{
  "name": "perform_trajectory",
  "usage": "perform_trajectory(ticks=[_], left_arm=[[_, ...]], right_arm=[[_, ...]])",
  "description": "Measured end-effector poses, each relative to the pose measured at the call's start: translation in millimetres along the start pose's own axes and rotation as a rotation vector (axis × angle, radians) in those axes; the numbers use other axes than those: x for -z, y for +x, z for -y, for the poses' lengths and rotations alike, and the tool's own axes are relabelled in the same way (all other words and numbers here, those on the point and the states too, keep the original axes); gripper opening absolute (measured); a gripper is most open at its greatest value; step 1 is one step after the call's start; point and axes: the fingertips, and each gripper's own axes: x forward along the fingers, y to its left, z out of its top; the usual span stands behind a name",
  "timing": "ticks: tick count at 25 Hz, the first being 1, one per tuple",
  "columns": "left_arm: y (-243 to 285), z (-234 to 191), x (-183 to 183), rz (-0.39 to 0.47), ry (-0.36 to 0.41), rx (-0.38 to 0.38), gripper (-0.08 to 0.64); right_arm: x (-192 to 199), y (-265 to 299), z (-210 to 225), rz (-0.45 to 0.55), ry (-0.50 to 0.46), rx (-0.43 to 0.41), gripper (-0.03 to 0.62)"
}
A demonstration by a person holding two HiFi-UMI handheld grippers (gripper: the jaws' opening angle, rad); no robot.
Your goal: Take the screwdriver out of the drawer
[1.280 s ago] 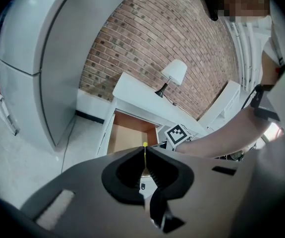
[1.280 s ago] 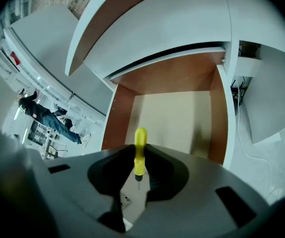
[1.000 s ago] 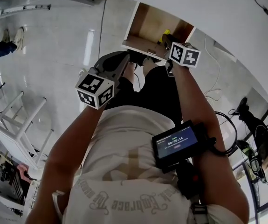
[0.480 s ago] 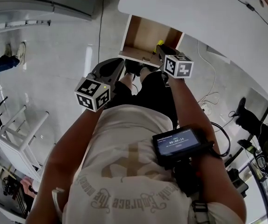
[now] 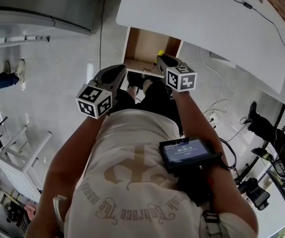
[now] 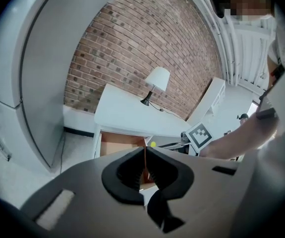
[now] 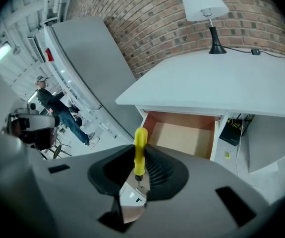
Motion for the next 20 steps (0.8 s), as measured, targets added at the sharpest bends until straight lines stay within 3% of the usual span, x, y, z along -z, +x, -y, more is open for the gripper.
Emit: perform_trajectory(ticks=[10,20], left_arm=[[-3,1,-20,0.017,0.036,0.010,0.014],[-9,5,-26,0.025,0.069,0.013,0.014]], right_arm=[[-21,-30,-20,0.068,-0.093,-0.034,0.057],[-26,-67,-36,0.129,-0.110,-0.032,0.057]])
